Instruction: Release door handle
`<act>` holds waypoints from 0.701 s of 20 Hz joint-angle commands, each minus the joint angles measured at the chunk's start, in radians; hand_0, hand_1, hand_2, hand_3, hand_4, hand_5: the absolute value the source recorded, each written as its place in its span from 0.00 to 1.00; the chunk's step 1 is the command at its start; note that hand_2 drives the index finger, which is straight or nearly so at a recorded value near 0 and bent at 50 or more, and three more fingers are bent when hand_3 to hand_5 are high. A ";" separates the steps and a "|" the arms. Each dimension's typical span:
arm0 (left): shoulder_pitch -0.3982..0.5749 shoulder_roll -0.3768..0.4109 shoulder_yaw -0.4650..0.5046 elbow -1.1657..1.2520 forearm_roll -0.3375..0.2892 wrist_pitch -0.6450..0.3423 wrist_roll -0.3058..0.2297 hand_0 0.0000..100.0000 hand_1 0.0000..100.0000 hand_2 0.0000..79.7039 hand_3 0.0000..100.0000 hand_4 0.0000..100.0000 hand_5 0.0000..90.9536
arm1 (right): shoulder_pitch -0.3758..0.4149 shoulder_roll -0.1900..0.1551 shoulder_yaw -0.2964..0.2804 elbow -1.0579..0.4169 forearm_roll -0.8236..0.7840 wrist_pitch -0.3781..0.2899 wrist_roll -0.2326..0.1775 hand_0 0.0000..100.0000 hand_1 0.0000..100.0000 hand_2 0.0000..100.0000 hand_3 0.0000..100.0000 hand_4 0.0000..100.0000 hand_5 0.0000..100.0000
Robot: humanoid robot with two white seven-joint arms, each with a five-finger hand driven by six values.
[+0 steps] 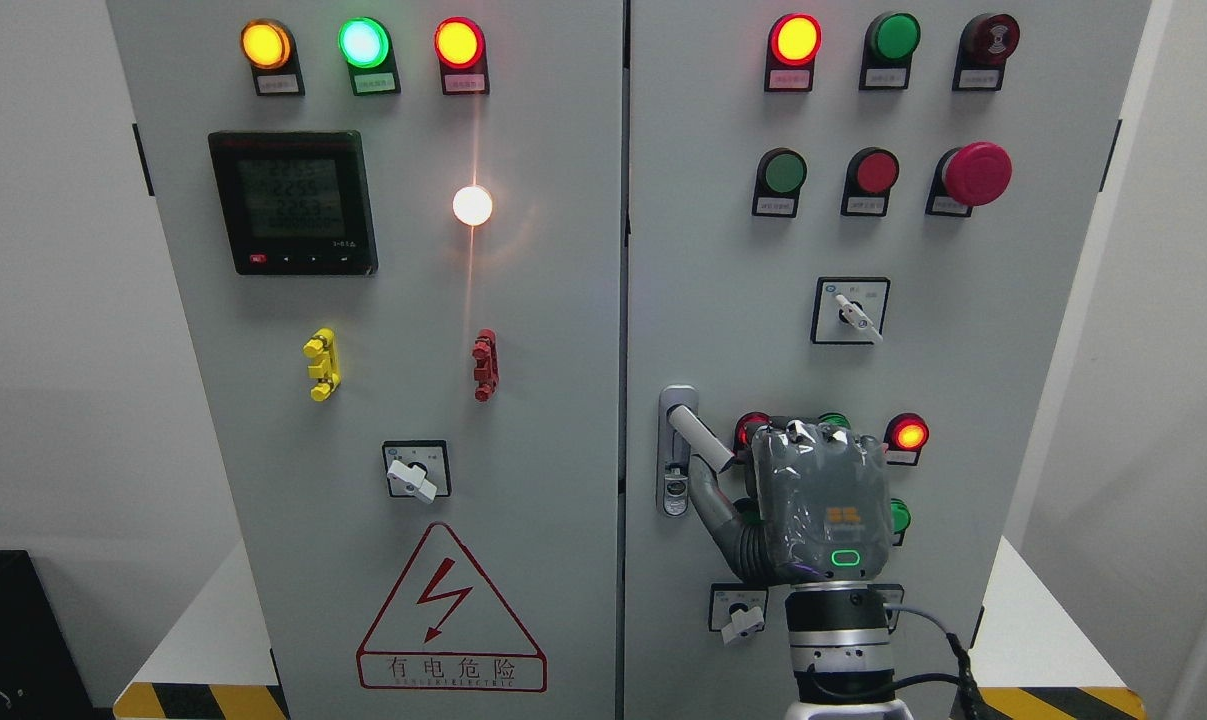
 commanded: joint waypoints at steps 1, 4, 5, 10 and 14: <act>0.009 0.000 0.000 0.000 0.000 0.000 0.000 0.12 0.56 0.00 0.00 0.00 0.00 | 0.000 0.000 -0.006 -0.006 0.000 0.000 0.004 0.45 0.44 0.94 1.00 1.00 1.00; 0.009 0.000 0.000 0.000 0.000 0.000 0.000 0.12 0.56 0.00 0.00 0.00 0.00 | 0.000 0.000 -0.006 -0.006 0.000 0.000 0.004 0.45 0.44 0.94 1.00 1.00 1.00; 0.009 0.001 0.000 0.000 0.000 0.000 0.000 0.12 0.56 0.00 0.00 0.00 0.00 | 0.001 0.000 -0.006 -0.006 0.000 0.000 0.004 0.45 0.44 0.94 1.00 1.00 1.00; 0.008 0.000 0.000 0.000 0.000 0.000 0.000 0.12 0.56 0.00 0.00 0.00 0.00 | 0.001 0.000 -0.017 -0.006 0.000 0.000 0.004 0.45 0.44 0.93 1.00 1.00 1.00; 0.009 0.000 0.000 0.000 0.000 0.000 0.000 0.12 0.56 0.00 0.00 0.00 0.00 | 0.000 0.000 -0.020 -0.006 0.000 0.000 0.004 0.45 0.44 0.94 1.00 1.00 1.00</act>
